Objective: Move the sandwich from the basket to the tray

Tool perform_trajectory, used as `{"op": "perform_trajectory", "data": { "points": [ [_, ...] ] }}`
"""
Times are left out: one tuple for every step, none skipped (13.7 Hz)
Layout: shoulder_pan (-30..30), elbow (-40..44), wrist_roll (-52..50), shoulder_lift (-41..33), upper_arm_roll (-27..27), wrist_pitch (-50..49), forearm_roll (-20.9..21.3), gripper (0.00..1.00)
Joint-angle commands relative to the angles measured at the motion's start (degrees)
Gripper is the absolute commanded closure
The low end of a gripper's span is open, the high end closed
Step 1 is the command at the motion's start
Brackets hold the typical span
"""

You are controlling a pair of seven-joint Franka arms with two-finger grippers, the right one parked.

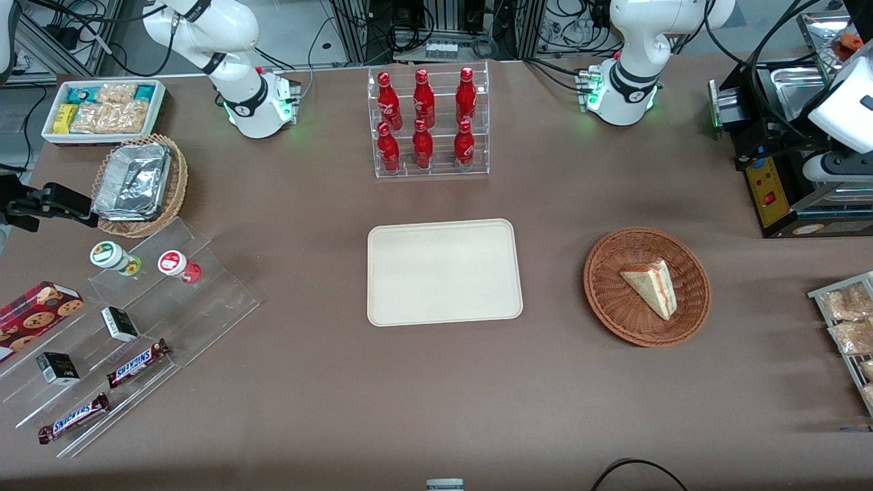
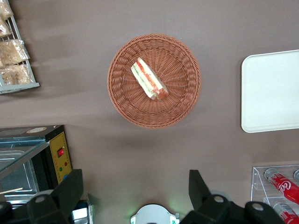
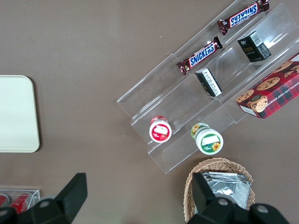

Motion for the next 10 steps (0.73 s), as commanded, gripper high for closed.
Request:
{"op": "perform_trajectory", "data": {
  "points": [
    [0.7, 0.42, -0.37, -0.12, -0.24, -1.95, -0.26, 0.0],
    [1.05, 0.59, -0.46, 0.05, -0.24, -1.97, -0.45, 0.0],
    [1.14, 0.42, -0.55, 0.31, -0.24, -1.7, -0.27, 0.0],
    [1.15, -0.28, -0.63, 0.49, -0.24, -1.18, -0.1, 0.0],
    [1.15, -1.42, -0.63, 0.84, -0.24, 0.04, -0.27, 0.0],
    [1.15, -2.91, -0.63, 1.54, -0.24, 2.14, -0.27, 0.0],
    [1.06, -4.67, -0.63, 1.63, -0.24, 4.43, -0.27, 0.0],
    [1.14, -6.86, -0.72, 1.81, -0.24, 8.11, -0.45, 0.0],
    [1.06, -9.14, -0.72, 2.33, -0.24, 11.01, -0.45, 0.0],
    [1.06, -11.17, -0.81, 2.77, -0.24, 13.74, -0.45, 0.0]
  ]
}}
